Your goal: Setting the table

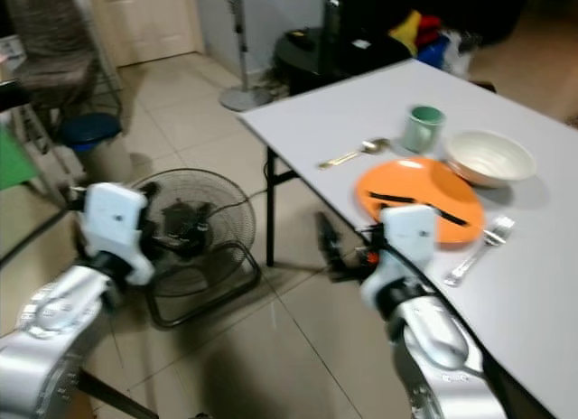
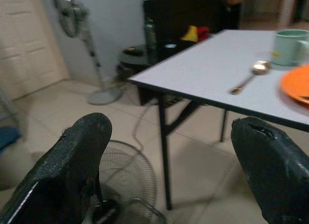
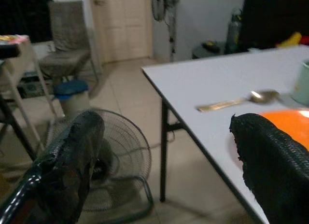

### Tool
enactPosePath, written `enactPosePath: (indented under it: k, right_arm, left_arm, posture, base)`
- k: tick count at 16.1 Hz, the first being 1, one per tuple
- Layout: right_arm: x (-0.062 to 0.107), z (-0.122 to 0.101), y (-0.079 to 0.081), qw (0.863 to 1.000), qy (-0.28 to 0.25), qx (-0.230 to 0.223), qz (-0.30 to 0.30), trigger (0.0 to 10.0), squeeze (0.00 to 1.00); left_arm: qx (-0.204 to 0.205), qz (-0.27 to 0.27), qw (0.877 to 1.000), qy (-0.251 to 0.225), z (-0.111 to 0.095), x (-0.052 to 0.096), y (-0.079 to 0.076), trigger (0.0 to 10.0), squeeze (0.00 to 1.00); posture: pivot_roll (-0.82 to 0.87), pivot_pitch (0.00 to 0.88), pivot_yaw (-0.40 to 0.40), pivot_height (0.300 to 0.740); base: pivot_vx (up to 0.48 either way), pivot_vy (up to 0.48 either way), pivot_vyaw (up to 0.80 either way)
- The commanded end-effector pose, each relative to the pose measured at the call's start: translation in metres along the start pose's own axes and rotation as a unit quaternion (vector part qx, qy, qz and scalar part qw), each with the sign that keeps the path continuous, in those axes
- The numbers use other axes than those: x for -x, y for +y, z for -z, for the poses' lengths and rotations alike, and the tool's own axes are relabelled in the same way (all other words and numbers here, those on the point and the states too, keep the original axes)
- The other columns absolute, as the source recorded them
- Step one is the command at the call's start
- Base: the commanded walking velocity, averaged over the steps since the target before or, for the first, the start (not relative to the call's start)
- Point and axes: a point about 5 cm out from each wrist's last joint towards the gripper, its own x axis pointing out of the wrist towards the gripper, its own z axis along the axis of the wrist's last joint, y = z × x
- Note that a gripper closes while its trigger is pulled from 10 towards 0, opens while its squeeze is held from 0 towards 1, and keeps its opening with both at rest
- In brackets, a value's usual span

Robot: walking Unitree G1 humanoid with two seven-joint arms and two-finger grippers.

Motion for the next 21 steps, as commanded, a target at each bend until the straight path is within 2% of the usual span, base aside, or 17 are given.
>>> enactPosePath:
  k: [1,3,14,16,21]
  right_arm:
    - [0.0022,-0.0003,-0.0044,1.000,0.001,0.005,0.008,10.0,0.00]
    - [0.0019,-0.0001,-0.0039,1.000,0.001,0.006,0.005,10.0,0.00]
    - [0.0033,0.0002,-0.0034,1.000,0.002,0.006,-0.008,10.0,0.00]
    - [0.0032,0.0004,-0.0057,1.000,-0.002,-0.011,0.003,10.0,0.00]
    - [0.0038,0.0057,-0.0080,0.999,0.014,-0.023,0.031,10.0,0.00]
  left_arm:
    - [0.004,0.014,1.000,-0.003,-0.0016,-0.0021,-0.0066,10.0,0.00]
    - [0.005,0.014,1.000,-0.003,-0.0017,-0.0021,-0.0068,10.0,0.00]
    - [0.003,0.019,1.000,-0.006,-0.0033,-0.0017,-0.0079,10.0,0.00]
    - [0.001,0.019,1.000,-0.006,-0.0038,-0.0022,-0.0076,10.0,0.00]
    - [0.008,0.014,1.000,-0.007,-0.0042,-0.0032,-0.0052,10.0,0.00]
  posture:
    - [0.06,0.013,0.042,0.740]
    - [0.06,0.013,0.042,0.740]
    - [0.06,0.015,0.045,0.740]
    - [0.06,0.015,0.046,0.740]
    - [0.06,0.016,0.049,0.740]
  base:
    - [0.000,0.315,0.00]
    - [0.000,0.315,0.24]
    - [0.000,0.313,0.80]
    - [0.000,0.315,0.00]
    - [0.000,0.252,0.00]
